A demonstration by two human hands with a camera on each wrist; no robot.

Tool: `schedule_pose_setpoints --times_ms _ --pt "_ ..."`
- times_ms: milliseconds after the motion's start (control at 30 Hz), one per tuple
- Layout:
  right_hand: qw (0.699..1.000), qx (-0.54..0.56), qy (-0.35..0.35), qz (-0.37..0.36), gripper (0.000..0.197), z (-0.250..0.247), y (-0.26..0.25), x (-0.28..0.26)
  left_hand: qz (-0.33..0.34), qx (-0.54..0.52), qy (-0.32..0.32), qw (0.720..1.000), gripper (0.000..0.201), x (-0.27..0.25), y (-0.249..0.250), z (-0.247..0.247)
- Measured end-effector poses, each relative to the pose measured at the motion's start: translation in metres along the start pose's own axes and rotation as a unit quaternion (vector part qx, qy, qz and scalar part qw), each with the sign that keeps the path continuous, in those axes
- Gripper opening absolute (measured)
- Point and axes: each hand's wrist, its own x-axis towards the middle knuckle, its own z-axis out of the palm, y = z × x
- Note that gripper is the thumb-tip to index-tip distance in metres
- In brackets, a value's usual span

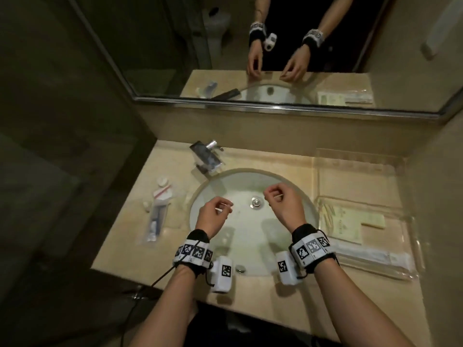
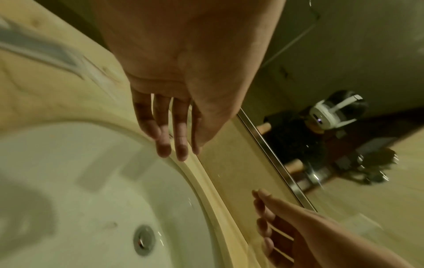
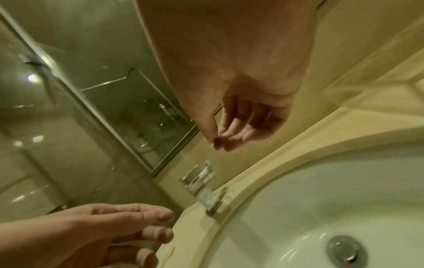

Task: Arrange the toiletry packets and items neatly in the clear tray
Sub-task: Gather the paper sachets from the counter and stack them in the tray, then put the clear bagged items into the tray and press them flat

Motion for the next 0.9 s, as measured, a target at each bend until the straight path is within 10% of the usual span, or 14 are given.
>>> schedule_pose_setpoints --times_ms 367,667,900 --pt "0.978 -0.056 -0.2 -0.017 0.005 0.181 -0.07 -0.023 -0.178 -0.047 0.161 0.969 0.01 -0.031 -0.127 -0.154" --pt "0.961 -0.123 -0.244 0.04 0.016 0.288 -0.084 -0.019 -0.214 -0.055 0.127 0.967 0.029 -0.008 -0.178 -0.203" --pt "0.959 -0.164 -0.178 0.145 0.061 0.326 -0.088 0.003 -0.198 -0.043 0.086 0.975 0.041 0.032 -0.189 -0.207"
